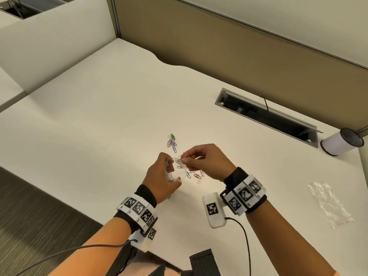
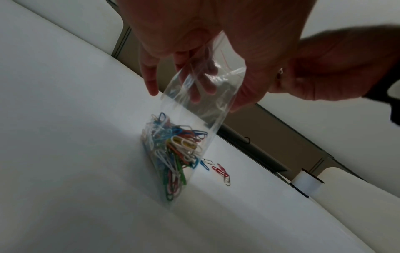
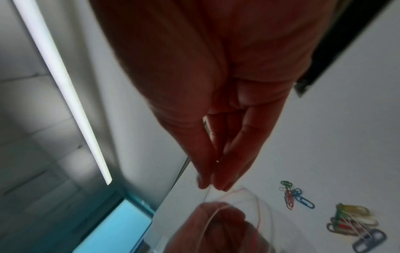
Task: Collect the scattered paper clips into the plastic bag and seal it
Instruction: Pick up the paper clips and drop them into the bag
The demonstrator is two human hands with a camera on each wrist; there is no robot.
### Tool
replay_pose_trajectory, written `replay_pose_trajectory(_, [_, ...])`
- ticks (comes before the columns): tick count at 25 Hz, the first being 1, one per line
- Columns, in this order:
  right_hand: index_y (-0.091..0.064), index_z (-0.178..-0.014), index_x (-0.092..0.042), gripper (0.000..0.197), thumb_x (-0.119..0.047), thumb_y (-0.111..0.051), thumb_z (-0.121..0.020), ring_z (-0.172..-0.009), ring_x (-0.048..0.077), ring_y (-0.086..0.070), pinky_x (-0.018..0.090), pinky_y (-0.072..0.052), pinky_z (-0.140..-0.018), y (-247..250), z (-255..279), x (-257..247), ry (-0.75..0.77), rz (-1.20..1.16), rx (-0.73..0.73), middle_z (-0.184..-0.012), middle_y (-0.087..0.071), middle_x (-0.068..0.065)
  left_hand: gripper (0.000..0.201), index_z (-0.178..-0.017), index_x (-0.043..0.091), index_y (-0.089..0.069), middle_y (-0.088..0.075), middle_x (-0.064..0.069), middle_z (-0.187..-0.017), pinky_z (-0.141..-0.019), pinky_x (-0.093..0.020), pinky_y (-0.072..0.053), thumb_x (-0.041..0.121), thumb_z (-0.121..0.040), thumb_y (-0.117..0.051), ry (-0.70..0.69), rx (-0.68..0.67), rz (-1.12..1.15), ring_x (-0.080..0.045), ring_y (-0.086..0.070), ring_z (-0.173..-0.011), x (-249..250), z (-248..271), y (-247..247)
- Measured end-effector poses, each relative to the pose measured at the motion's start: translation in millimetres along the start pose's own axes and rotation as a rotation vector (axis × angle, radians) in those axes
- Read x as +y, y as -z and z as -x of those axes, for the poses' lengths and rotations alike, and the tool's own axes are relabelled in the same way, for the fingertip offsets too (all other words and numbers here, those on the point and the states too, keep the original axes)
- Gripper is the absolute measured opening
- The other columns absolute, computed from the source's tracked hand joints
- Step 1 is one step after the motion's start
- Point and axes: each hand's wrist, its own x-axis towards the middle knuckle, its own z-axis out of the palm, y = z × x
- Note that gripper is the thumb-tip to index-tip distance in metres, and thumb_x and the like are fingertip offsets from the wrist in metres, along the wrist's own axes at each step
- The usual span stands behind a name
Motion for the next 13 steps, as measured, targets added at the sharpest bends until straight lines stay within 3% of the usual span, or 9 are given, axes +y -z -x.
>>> replay_pose_trajectory(4, [-0.076,-0.087,-0.013,0.008,-0.017,-0.072,-0.082,-0.067,0.012,-0.072,0.013,-0.047,-0.055,-25.1,9.3,-12.4,0.036,0.329,0.086,-0.076,-0.074,-0.002,0.048,-0.101,0.022,-0.041,-0.058,0.001,-0.089,-0.064,-0.009,-0.047,0.013,-0.072,-0.078,-0.005,-0.012,0.017,-0.015,-0.058,-0.086,3.0,0.4,-3.9])
replay_pose_trajectory(7, [-0.076,-0.092,-0.013,0.011,-0.016,-0.072,-0.083,-0.068,0.012,-0.073,0.013,-0.051,-0.057,-21.5,12.3,-14.3,0.016,0.213,0.085,-0.082,-0.076,0.002,0.048,-0.100,0.021,-0.041,-0.058,0.001,-0.088,-0.063,-0.011,-0.045,0.011,-0.070,-0.077,0.002,-0.004,0.022,-0.014,-0.058,-0.083,3.0,0.4,-3.1])
replay_pose_trajectory(10, [-0.076,-0.093,-0.009,0.013,-0.008,-0.073,-0.081,-0.075,0.020,-0.075,0.026,-0.060,-0.073,-2.2,6.6,-2.8,-0.004,-0.004,0.161,-0.082,-0.076,0.008,0.048,-0.101,0.018,-0.043,-0.058,0.002,-0.086,-0.065,-0.009,-0.042,0.012,-0.068,-0.078,-0.006,0.023,-0.004,-0.013,-0.057,-0.083,-0.2,0.3,-0.1])
replay_pose_trajectory(13, [-0.072,-0.095,-0.009,0.020,-0.007,-0.078,-0.075,-0.078,0.028,-0.073,0.038,-0.061,-0.078,16.0,-4.7,35.4,-0.108,0.022,0.242,-0.081,-0.072,0.007,0.048,-0.101,0.016,-0.043,-0.058,0.000,-0.085,-0.064,-0.006,-0.041,0.009,-0.068,-0.078,-0.008,0.049,-0.002,-0.016,-0.056,-0.082,-2.2,1.0,4.5])
